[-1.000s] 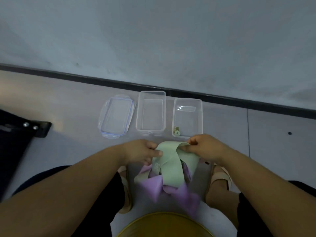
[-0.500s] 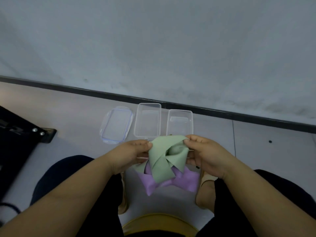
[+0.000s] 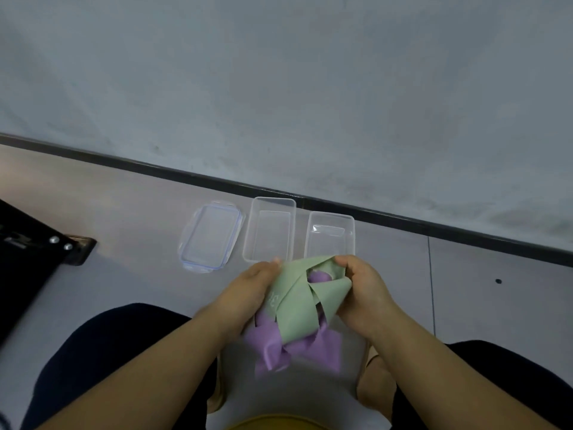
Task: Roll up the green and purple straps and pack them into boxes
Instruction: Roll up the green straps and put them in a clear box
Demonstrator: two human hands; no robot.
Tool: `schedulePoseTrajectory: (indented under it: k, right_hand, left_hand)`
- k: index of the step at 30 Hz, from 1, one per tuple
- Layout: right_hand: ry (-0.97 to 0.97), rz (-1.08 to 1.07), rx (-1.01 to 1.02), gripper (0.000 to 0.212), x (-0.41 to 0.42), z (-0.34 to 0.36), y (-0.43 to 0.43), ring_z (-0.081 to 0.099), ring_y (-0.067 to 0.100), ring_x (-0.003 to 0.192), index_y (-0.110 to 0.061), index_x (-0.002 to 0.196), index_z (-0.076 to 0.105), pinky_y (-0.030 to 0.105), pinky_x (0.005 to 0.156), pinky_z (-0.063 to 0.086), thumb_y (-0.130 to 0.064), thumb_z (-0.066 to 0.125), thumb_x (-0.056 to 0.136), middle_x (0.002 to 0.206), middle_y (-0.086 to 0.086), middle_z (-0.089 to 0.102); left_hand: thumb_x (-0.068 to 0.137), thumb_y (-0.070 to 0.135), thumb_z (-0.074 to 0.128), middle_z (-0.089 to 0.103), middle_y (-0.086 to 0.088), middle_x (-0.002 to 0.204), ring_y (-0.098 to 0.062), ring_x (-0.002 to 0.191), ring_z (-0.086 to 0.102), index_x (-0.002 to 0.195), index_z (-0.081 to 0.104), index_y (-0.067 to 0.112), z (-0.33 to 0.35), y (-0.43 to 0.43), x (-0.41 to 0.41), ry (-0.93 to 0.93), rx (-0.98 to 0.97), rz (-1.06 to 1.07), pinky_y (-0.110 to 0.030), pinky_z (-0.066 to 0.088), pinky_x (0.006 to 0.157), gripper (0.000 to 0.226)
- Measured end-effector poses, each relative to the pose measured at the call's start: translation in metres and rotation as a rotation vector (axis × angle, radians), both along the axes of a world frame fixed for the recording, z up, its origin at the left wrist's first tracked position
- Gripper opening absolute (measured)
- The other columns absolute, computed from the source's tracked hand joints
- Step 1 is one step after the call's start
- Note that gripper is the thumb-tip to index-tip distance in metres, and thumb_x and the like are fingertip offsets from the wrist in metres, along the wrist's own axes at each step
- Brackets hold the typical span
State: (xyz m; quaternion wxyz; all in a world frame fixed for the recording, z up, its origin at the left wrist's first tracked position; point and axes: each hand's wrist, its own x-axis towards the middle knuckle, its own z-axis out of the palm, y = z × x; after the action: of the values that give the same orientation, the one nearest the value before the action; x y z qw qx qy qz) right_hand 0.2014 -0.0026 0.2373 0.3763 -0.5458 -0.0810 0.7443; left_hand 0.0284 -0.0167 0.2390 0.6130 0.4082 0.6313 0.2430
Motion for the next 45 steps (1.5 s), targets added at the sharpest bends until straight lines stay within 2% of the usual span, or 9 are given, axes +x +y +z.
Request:
schedulePoseTrajectory:
  k: [4,7,10,14,19,27,32,38,45]
  right_hand:
    - [-0.023,-0.003,0.002,0.028,0.001,-0.007,0.008,0.058,0.028,0.082,-0.003,0.103,0.060,0.038,0.078,0.048,-0.023,0.051,0.085,0.092,0.017,0.061]
    - [-0.064,0.056,0.007,0.026,0.004,-0.010,0.011,0.059,0.023,0.075,-0.005,0.101,0.062,0.034,0.070,0.048,-0.024,0.052,0.087,0.087,0.014,0.063]
    - [-0.130,0.169,0.024,0.023,0.004,-0.012,0.014,0.060,0.021,0.075,-0.009,0.100,0.064,0.032,0.066,0.047,-0.026,0.053,0.090,0.087,0.011,0.066]
    - [-0.282,0.310,0.116,0.025,0.009,-0.009,0.015,0.062,0.019,0.084,-0.014,0.104,0.060,0.030,0.067,0.049,-0.034,0.056,0.089,0.096,0.006,0.067]
    - [-0.538,0.459,0.233,0.028,0.011,-0.014,0.006,0.057,0.013,0.096,-0.025,0.096,0.055,0.032,0.080,0.052,-0.051,0.050,0.086,0.102,-0.004,0.060]
    - [-0.560,0.610,0.510,0.069,-0.005,-0.021,-0.003,0.052,0.000,0.101,-0.032,0.130,0.035,0.011,0.082,0.045,-0.027,0.075,0.074,0.114,-0.019,0.049]
    - [-0.695,0.706,0.617,0.025,-0.001,-0.022,0.000,0.056,0.000,0.091,-0.035,0.106,0.055,0.012,0.082,0.045,-0.022,0.063,0.086,0.100,-0.022,0.056]
    - [-0.652,0.422,0.512,0.010,0.005,-0.019,0.008,0.060,0.000,0.081,-0.018,0.088,0.069,0.023,0.079,0.052,-0.018,0.059,0.089,0.089,-0.012,0.065]
    - [-0.481,0.682,0.274,0.034,0.001,-0.016,0.005,0.056,0.013,0.106,-0.030,0.099,0.059,0.044,0.097,0.045,-0.054,0.059,0.075,0.111,-0.009,0.061]
  left_hand:
    - [0.069,0.054,0.073,0.060,0.006,0.101,-0.011,0.091,0.061,0.120,0.045,0.038,-0.002,0.003,0.004,0.178,0.153,-0.228,-0.016,0.047,0.070,0.060]
    - [0.088,0.040,0.057,0.066,0.001,0.096,-0.015,0.088,0.061,0.106,0.061,0.029,-0.003,0.006,0.002,0.261,0.221,-0.170,-0.023,0.047,0.076,0.022]
    - [0.097,0.033,0.044,0.068,-0.004,0.099,-0.019,0.094,0.060,0.096,0.068,0.014,-0.005,0.014,-0.002,0.310,0.196,-0.069,-0.026,0.042,0.085,0.031]
    - [0.094,0.031,0.050,0.070,-0.009,0.099,-0.021,0.092,0.062,0.089,0.069,0.012,-0.009,0.018,-0.002,0.064,0.002,0.142,-0.033,0.046,0.092,0.027]
    - [0.092,0.032,0.052,0.067,-0.017,0.090,-0.027,0.078,0.060,0.096,0.067,0.003,-0.014,0.015,-0.002,-0.100,-0.306,0.248,-0.030,0.045,0.067,0.033]
    - [0.097,0.029,0.045,0.065,-0.010,0.076,-0.023,0.067,0.060,0.085,0.060,0.011,-0.017,0.015,0.003,-0.091,-0.270,0.171,-0.028,0.049,0.063,0.027]
    - [0.099,0.027,0.042,0.061,-0.004,0.066,-0.015,0.056,0.055,0.078,0.059,0.015,-0.020,0.014,-0.001,-0.035,-0.201,0.252,-0.018,0.042,0.047,0.030]
    - [0.098,0.025,0.042,0.066,-0.014,0.096,-0.028,0.092,0.061,0.082,0.063,0.014,-0.024,0.020,-0.010,0.019,-0.130,0.412,-0.044,0.047,0.097,0.028]
    - [0.097,0.030,0.043,0.066,-0.025,0.095,-0.034,0.090,0.061,0.109,0.061,-0.003,-0.025,0.018,-0.004,-0.165,-0.276,0.493,-0.052,0.048,0.094,0.040]
